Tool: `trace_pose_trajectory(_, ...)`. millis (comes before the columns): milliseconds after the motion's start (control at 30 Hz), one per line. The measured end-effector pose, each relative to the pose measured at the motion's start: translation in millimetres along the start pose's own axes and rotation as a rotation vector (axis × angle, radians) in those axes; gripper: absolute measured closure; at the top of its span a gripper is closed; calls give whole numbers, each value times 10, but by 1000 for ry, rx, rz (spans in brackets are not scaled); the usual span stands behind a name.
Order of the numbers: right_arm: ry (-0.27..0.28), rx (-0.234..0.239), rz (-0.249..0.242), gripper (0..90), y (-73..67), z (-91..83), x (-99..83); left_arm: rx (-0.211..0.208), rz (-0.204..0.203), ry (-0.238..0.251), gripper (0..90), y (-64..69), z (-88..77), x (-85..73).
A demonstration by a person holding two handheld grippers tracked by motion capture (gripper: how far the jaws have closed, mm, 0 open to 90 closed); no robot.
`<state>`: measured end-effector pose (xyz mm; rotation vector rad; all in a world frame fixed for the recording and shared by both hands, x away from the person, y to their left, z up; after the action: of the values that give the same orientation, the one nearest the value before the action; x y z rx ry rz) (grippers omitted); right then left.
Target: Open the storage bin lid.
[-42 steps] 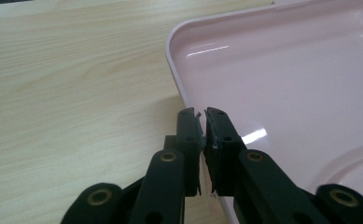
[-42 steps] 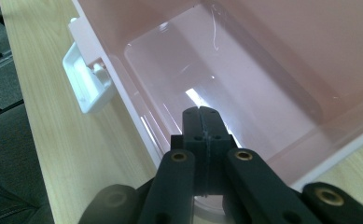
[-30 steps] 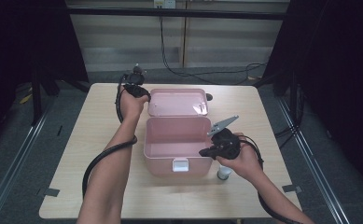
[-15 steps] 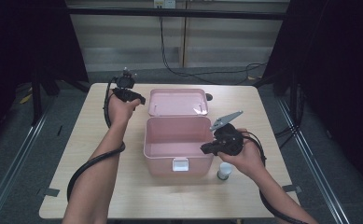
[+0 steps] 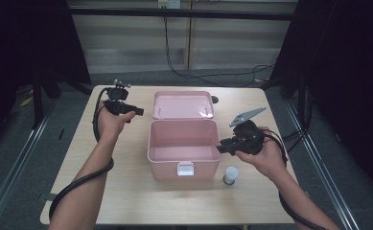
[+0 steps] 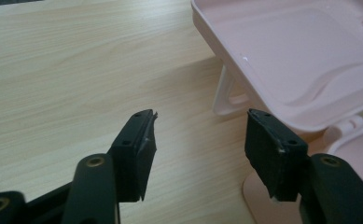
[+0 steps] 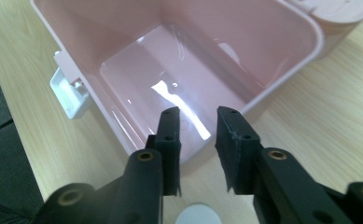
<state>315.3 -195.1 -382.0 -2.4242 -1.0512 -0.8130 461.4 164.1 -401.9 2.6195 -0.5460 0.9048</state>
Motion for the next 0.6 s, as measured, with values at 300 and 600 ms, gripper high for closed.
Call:
trace_pose_trajectory(300, 11, -28, 48, 529, 136, -160, -92, -22, 27, 20, 321, -117, -9, -286)
trace_pose_trajectory(600, -16, -48, 103, 454, 269, -178, -344, -41, 30, 36, 300, -205, -2, -633)
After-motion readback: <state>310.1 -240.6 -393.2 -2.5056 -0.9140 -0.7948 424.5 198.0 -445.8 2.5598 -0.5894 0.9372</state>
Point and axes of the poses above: each handheld gripper's, and its own axes: z roughly forward along the jaws, x roughly out of its top, y roughly to its right, the point moved 3 cm from there along z, roughly forward along the jaws, and after that the axes turned 1 degree about -z, right-handed, at the moved point
